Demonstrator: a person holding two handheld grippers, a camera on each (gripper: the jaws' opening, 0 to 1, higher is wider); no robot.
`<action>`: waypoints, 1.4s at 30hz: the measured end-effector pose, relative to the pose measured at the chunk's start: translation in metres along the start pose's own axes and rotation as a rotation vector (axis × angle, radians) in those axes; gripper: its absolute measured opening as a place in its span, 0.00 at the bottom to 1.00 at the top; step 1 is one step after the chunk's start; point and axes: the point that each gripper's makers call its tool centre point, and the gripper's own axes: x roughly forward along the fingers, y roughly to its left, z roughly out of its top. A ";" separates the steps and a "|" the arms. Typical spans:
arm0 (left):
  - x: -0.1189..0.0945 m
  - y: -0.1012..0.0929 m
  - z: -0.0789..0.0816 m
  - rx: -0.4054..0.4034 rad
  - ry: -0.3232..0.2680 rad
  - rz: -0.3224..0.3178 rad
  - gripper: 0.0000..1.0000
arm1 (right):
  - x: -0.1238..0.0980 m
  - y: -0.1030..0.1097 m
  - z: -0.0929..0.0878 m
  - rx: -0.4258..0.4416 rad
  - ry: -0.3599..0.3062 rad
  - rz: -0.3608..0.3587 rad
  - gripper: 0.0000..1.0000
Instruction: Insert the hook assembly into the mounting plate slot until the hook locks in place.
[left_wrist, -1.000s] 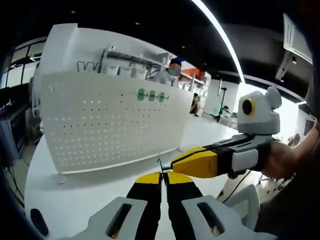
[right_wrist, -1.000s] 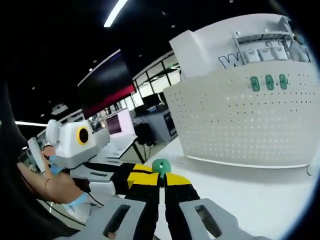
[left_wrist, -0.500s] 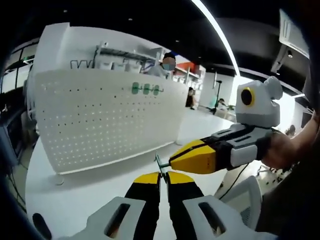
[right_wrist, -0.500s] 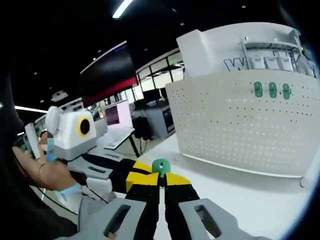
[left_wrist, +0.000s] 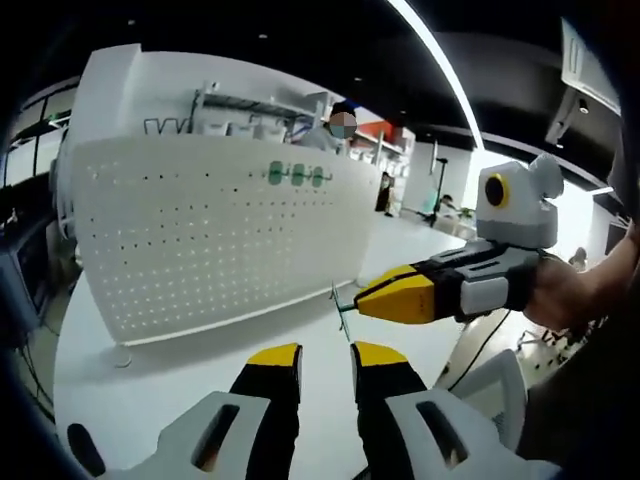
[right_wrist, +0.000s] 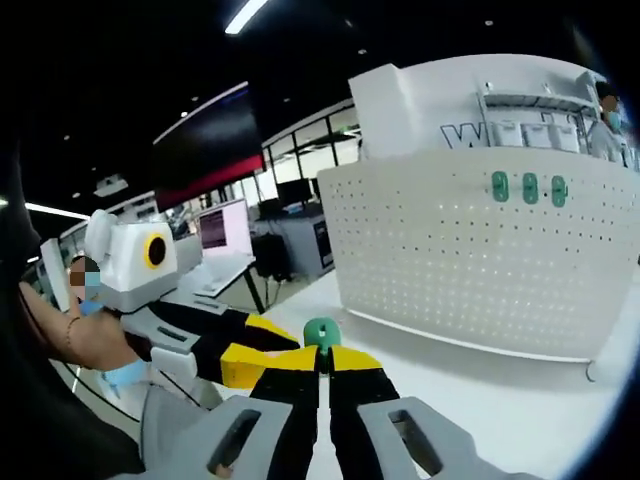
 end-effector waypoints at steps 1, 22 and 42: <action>0.000 -0.001 0.002 -0.001 -0.008 -0.002 0.26 | 0.000 -0.002 0.000 -0.003 -0.001 -0.005 0.00; -0.001 -0.026 0.032 -0.004 -0.155 -0.064 0.68 | -0.031 -0.091 0.033 0.010 -0.119 -0.228 0.00; 0.007 -0.044 0.027 -0.042 -0.156 -0.115 0.76 | -0.064 -0.182 0.069 -0.003 -0.222 -0.451 0.00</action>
